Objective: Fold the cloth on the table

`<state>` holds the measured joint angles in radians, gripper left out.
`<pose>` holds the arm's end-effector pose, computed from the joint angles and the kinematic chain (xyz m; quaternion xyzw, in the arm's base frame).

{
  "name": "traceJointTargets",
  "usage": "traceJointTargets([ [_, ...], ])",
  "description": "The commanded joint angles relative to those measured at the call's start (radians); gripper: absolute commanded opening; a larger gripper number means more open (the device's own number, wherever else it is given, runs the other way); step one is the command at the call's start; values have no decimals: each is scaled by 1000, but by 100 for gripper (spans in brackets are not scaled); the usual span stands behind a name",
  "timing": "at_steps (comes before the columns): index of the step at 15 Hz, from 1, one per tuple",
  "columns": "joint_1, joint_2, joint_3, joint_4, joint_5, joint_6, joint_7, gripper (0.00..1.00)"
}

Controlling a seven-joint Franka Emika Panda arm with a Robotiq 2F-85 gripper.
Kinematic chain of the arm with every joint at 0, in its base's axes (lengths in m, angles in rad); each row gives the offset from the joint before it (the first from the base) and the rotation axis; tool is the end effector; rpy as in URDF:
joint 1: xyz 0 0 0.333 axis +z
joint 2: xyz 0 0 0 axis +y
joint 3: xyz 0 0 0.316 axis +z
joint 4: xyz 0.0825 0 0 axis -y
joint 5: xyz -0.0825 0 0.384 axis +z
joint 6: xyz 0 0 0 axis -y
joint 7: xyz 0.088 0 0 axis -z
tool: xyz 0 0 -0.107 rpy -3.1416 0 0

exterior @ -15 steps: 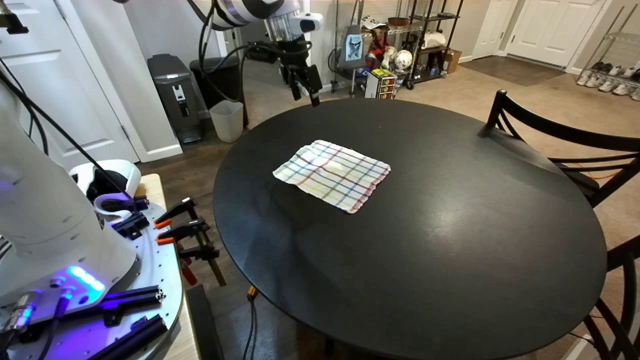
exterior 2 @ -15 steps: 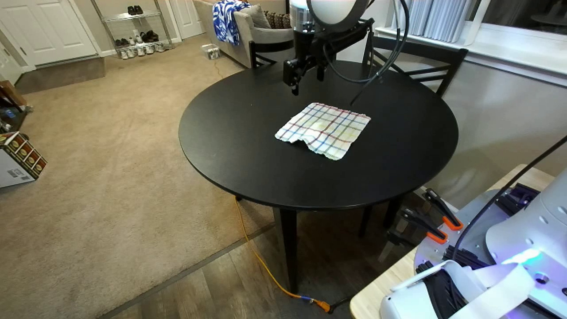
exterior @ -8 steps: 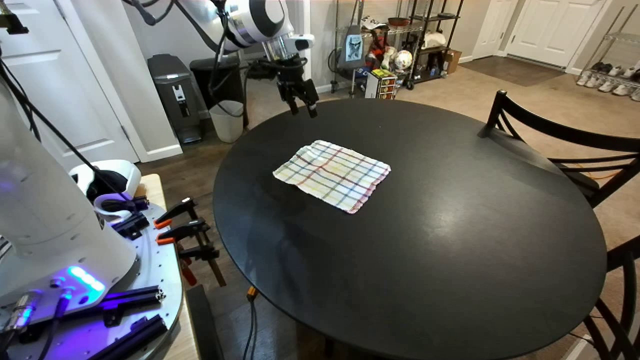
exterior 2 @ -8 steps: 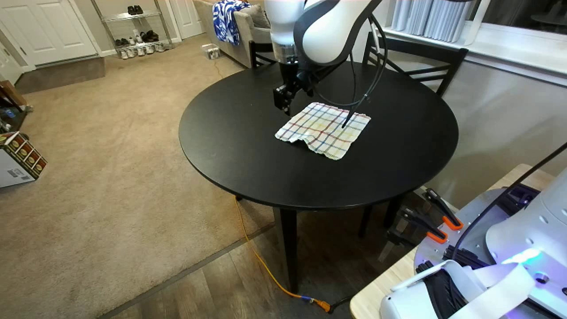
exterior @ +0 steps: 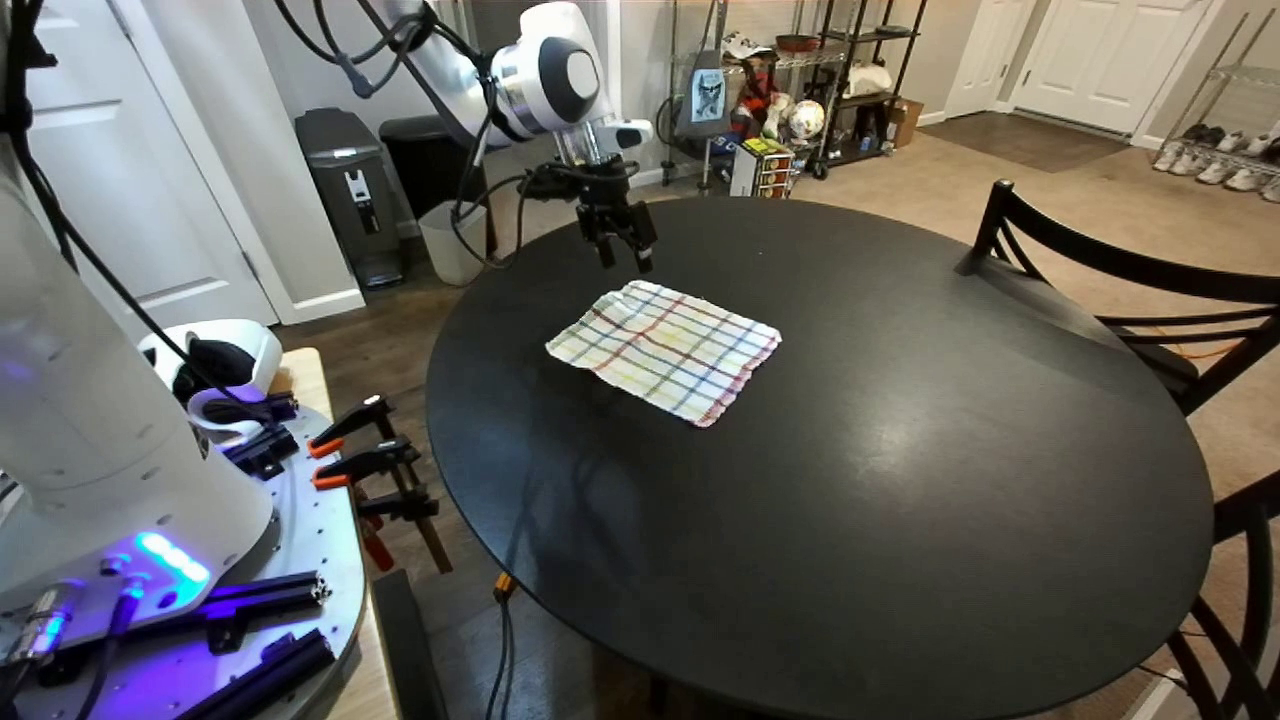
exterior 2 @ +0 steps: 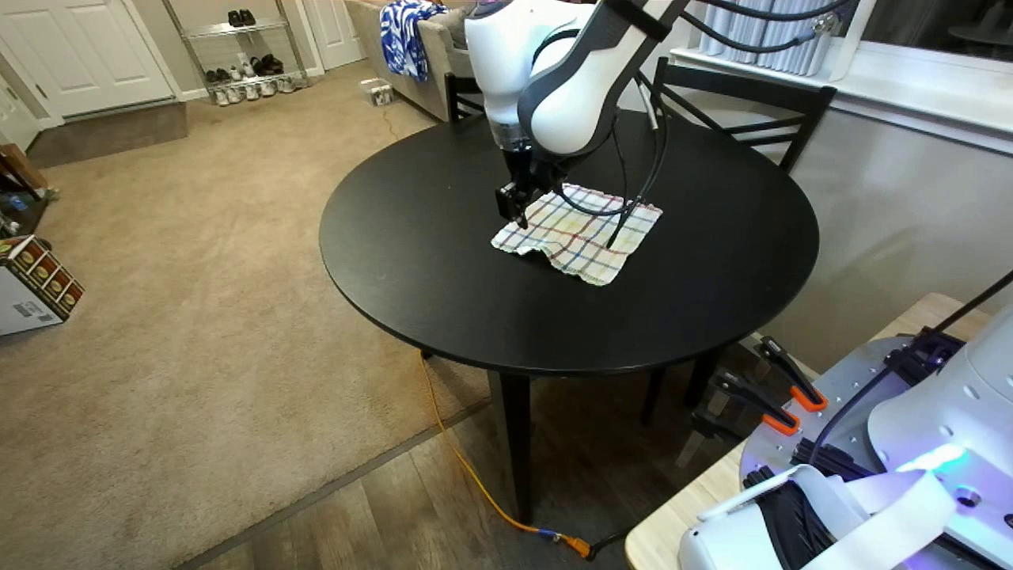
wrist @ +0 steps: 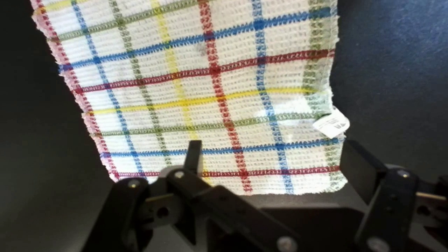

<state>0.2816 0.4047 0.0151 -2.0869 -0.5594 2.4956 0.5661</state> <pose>0.5596 0.1742 0.2281 0.9825 0.0884 0.0708 0.1477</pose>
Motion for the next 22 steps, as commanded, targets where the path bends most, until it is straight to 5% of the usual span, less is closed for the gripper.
traceJointTargets([
  [1,30,62,-32,48,-6,-20,-15,100],
  [22,20,133,24,167,141,-290,-327,100],
])
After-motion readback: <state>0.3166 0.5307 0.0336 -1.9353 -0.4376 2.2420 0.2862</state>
